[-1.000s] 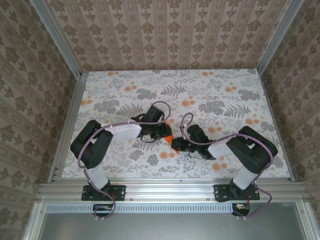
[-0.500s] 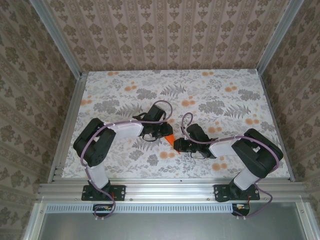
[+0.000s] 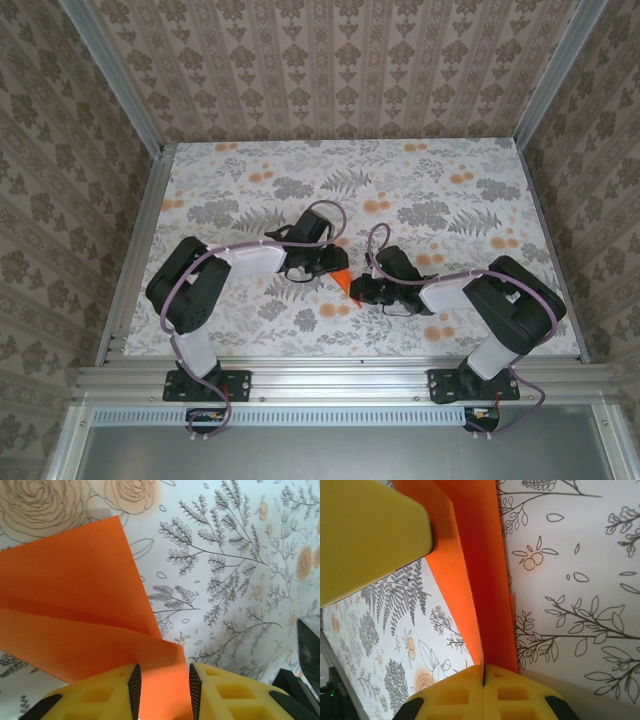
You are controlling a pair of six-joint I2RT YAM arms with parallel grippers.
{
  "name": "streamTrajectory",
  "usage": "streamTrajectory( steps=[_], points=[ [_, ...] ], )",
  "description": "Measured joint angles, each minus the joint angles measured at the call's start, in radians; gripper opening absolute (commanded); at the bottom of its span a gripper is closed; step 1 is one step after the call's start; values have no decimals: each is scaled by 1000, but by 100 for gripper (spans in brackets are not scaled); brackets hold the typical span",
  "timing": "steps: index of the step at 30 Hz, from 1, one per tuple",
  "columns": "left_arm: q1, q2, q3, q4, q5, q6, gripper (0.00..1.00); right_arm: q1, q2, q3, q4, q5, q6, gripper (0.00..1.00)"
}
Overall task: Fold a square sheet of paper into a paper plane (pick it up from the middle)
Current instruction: Fold the wing for the fifth time at the center of the table.
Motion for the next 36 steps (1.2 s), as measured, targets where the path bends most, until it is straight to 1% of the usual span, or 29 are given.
streamTrajectory(
  steps=[4,8,11,16,26,29,32,36],
  points=[
    [-1,-48,-7,15,16,5,41,-16,20,1,26,-39,47,0],
    [-5,-107,-34,32,18,8,41,-32,40,1,56,-77,97,0],
    [-8,-116,-47,41,18,9,40,-42,53,1,75,-100,128,0],
    [-7,-98,-51,59,20,19,40,-47,64,1,94,-112,153,0],
    [-6,22,-18,90,25,24,40,-54,68,1,99,-127,173,0],
    [-4,44,-11,96,24,27,39,-54,68,1,99,-126,174,5],
    [-1,61,-5,96,24,30,39,-54,68,1,99,-127,174,8],
    [-1,67,-5,96,24,39,38,-54,56,2,90,-127,174,15]
  ],
)
